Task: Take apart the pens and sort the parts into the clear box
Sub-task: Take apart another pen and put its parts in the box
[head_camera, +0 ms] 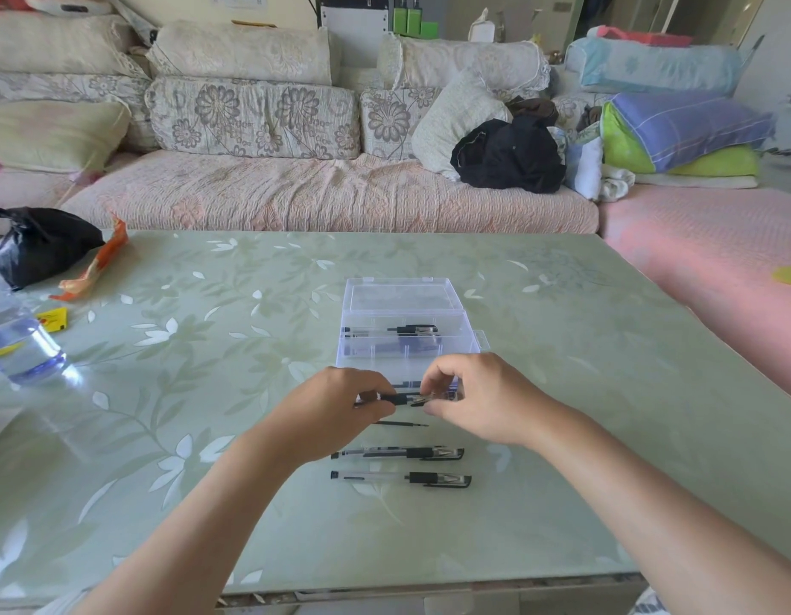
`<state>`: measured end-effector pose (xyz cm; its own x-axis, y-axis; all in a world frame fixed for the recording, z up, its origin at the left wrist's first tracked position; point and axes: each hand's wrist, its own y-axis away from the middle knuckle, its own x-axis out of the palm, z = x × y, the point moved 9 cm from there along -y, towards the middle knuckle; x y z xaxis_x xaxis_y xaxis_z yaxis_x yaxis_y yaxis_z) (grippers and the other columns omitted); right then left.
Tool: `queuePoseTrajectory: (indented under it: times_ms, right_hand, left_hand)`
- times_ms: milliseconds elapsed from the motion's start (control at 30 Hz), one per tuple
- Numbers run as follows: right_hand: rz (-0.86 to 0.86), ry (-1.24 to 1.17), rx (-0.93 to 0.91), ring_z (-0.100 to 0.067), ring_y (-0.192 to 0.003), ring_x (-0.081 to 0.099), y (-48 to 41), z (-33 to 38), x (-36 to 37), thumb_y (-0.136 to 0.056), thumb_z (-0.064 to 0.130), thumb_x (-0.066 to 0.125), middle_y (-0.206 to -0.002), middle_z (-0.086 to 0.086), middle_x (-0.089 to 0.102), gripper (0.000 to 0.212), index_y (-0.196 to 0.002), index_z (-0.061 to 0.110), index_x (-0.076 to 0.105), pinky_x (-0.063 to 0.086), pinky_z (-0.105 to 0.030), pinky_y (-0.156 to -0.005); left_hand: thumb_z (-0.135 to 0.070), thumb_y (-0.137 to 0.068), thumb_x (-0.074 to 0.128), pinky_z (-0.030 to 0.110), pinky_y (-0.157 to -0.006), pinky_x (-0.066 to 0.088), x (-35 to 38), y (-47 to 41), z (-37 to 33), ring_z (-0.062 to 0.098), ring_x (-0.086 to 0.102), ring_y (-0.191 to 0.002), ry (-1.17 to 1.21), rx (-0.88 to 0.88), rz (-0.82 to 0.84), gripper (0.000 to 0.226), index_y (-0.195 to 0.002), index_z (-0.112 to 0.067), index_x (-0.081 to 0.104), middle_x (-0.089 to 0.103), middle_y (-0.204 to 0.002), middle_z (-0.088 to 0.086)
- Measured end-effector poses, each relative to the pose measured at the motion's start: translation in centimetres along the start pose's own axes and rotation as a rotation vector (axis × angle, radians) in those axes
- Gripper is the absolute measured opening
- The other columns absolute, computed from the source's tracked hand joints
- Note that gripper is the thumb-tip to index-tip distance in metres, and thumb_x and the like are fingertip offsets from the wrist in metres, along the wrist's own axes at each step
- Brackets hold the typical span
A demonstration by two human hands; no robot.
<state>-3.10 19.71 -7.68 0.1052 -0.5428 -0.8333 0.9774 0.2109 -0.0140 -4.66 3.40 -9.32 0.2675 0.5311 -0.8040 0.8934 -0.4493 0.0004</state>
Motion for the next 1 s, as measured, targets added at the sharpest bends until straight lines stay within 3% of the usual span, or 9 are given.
queuePoseTrajectory:
  times_ms: [100,267,400,500,633,733,800,867,1000]
  right_hand:
    - [0.022,-0.044,-0.030,0.016,-0.070,0.052,0.1,0.6,0.5,-0.080,0.033,0.076,-0.085,0.022,0.065,0.013,-0.091,0.033,0.069,0.037,-0.013,-0.067]
    - [-0.011,0.053,-0.001,0.009,-0.070,0.054,-0.1,0.1,0.5,-0.083,0.047,0.070,-0.082,0.025,0.065,0.018,-0.098,0.039,0.072,0.040,-0.017,-0.067]
    - [-0.028,0.130,-0.123,0.007,-0.070,0.050,-0.1,1.1,1.0,-0.088,0.042,0.065,-0.079,0.020,0.064,0.015,-0.098,0.035,0.074,0.039,-0.019,-0.065]
    - [-0.037,0.107,-0.172,-0.004,-0.068,0.049,0.1,1.5,1.5,-0.090,0.037,0.063,-0.067,0.012,0.055,0.010,-0.087,0.034,0.072,0.041,-0.025,-0.062]
    - [0.014,-0.039,-0.096,-0.015,-0.061,0.050,0.2,0.7,2.4,-0.089,0.036,0.063,-0.066,-0.002,0.058,0.021,-0.068,0.034,0.062,0.045,-0.034,-0.062]
    - [0.007,-0.030,-0.067,-0.013,-0.065,0.050,0.3,0.5,2.4,-0.089,0.036,0.063,-0.075,0.002,0.060,0.015,-0.079,0.028,0.070,0.046,-0.035,-0.066]
    - [-0.049,0.116,-0.086,-0.008,-0.077,0.050,0.1,0.8,1.7,-0.090,0.039,0.063,-0.089,0.010,0.058,0.011,-0.095,0.038,0.073,0.046,-0.031,-0.071]
    - [-0.125,0.235,-0.140,-0.007,-0.086,0.048,-0.1,1.6,1.1,-0.089,0.037,0.063,-0.091,0.012,0.057,0.019,-0.105,0.044,0.070,0.042,-0.028,-0.072]
    - [-0.208,0.303,-0.168,-0.012,-0.094,0.051,-0.5,2.3,0.9,-0.090,0.029,0.062,-0.090,0.013,0.058,0.018,-0.104,0.038,0.070,0.045,-0.030,-0.072]
  left_hand:
    - [-0.039,-0.089,0.061,0.017,-0.043,0.038,0.3,0.0,-0.2,0.008,0.044,-0.044,0.052,-0.003,0.012,0.008,-0.089,-0.040,0.069,0.059,-0.069,-0.012]
    - [-0.033,-0.092,0.056,0.018,-0.042,0.037,0.4,-0.1,0.0,0.007,0.043,-0.043,0.052,-0.009,0.029,0.013,-0.089,-0.034,0.069,0.067,-0.076,-0.002]
    - [-0.027,-0.093,0.057,0.019,-0.040,0.036,0.5,-0.1,-0.1,0.007,0.041,-0.042,0.055,0.001,0.028,0.016,-0.086,-0.030,0.070,0.067,-0.077,-0.005]
    - [-0.024,-0.092,0.059,0.024,-0.044,0.039,0.2,0.0,-0.4,0.008,0.044,-0.049,0.035,0.050,-0.008,0.014,-0.085,-0.027,0.072,0.065,-0.075,-0.003]
    - [-0.020,-0.091,0.063,0.017,-0.053,0.038,-0.2,0.5,-1.3,0.013,0.051,-0.066,-0.023,0.132,-0.045,0.011,-0.091,-0.023,0.074,0.064,-0.076,-0.003]
    - [-0.023,-0.091,0.065,0.019,-0.061,0.043,-0.3,0.2,-1.8,0.011,0.054,-0.074,-0.062,0.153,-0.063,0.011,-0.095,-0.025,0.075,0.066,-0.082,-0.007]
    - [-0.026,-0.091,0.065,0.026,-0.067,0.047,-0.5,-0.1,-2.0,0.010,0.056,-0.076,-0.088,0.138,-0.095,0.011,-0.098,-0.028,0.074,0.066,-0.085,-0.008]
    - [-0.031,-0.091,0.064,0.021,-0.065,0.044,-0.9,-0.3,-2.2,0.008,0.056,-0.080,-0.136,0.122,-0.153,0.012,-0.099,-0.033,0.072,0.064,-0.086,-0.012]
    - [-0.037,-0.086,0.069,0.019,-0.068,0.040,-2.2,-0.7,-1.7,0.009,0.053,-0.098,-0.213,0.148,-0.271,0.019,-0.106,-0.037,0.070,0.062,-0.096,-0.018]
